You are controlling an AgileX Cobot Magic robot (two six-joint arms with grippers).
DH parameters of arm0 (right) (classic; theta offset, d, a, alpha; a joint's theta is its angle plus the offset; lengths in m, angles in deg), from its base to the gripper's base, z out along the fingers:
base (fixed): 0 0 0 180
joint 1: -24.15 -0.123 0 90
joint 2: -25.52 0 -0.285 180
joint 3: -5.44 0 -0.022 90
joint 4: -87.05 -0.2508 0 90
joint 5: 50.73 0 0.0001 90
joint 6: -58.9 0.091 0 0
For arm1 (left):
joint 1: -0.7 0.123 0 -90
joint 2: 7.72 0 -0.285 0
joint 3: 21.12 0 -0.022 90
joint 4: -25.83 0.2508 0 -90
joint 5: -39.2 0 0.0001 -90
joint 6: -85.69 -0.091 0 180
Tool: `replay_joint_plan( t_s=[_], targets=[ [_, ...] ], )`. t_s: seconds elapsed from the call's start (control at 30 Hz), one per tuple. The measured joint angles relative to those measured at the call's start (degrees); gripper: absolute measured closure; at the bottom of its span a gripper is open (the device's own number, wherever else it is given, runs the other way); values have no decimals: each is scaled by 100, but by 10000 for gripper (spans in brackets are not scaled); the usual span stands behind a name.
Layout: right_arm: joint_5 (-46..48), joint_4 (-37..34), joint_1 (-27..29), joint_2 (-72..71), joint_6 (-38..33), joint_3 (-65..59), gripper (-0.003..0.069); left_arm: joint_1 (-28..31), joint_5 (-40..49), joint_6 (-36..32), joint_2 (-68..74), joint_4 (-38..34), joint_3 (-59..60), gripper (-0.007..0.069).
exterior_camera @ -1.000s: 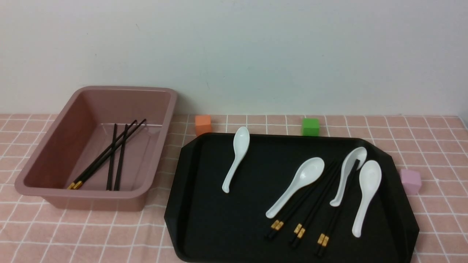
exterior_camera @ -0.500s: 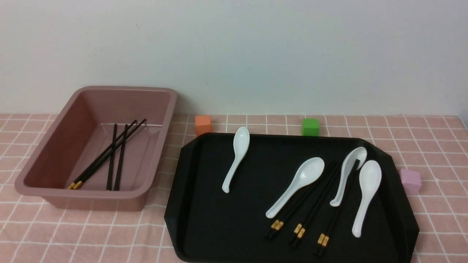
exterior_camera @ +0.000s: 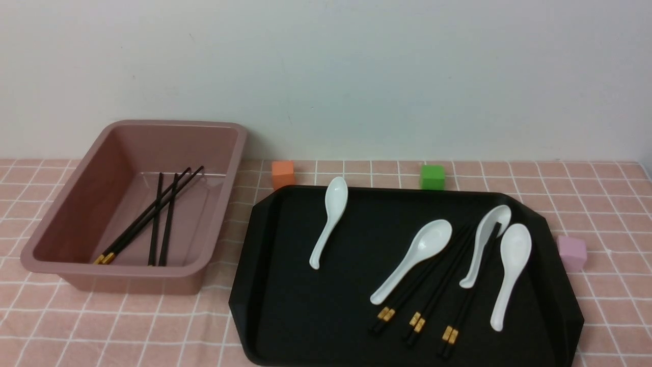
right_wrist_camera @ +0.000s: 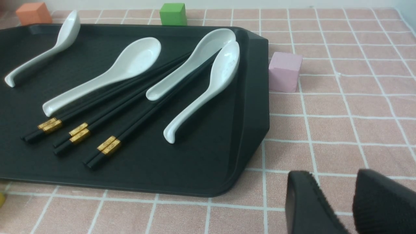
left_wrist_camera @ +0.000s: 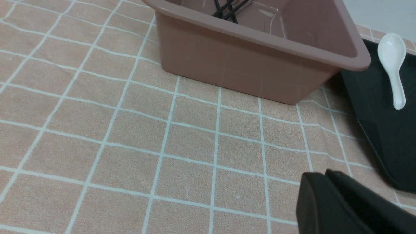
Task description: On pink tablecloth take chopsticks from black tray and put them in box.
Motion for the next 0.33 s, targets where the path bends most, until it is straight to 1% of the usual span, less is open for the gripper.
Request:
replay_joint_plan(
  t_s=[0.33],
  targets=[
    [0,0,0,0,0,0,419,0,0,0,0,0,0,585]
  ],
)
